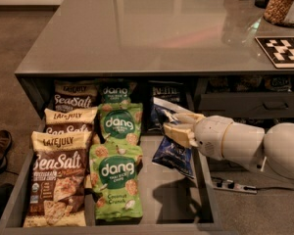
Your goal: Pick blue chip bag from top drawer and place on counter
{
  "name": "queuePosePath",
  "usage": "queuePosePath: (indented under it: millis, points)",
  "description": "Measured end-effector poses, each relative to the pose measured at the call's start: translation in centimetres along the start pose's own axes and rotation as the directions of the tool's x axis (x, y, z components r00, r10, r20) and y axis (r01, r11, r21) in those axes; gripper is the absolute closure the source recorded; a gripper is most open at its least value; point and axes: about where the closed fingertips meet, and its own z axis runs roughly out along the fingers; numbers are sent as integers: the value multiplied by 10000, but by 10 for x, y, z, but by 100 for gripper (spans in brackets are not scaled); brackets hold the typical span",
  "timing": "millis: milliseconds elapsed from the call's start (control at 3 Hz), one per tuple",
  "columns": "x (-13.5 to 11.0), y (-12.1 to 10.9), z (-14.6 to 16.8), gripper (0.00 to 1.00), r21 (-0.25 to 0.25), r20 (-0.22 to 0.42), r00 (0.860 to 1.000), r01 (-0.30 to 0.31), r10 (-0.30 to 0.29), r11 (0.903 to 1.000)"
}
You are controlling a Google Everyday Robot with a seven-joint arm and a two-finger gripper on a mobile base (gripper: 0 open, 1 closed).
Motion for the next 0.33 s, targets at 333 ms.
queuePosePath:
  millis: [333]
  points:
    - [0, -1, 0, 100, 27, 10, 10000, 3, -3, 10000]
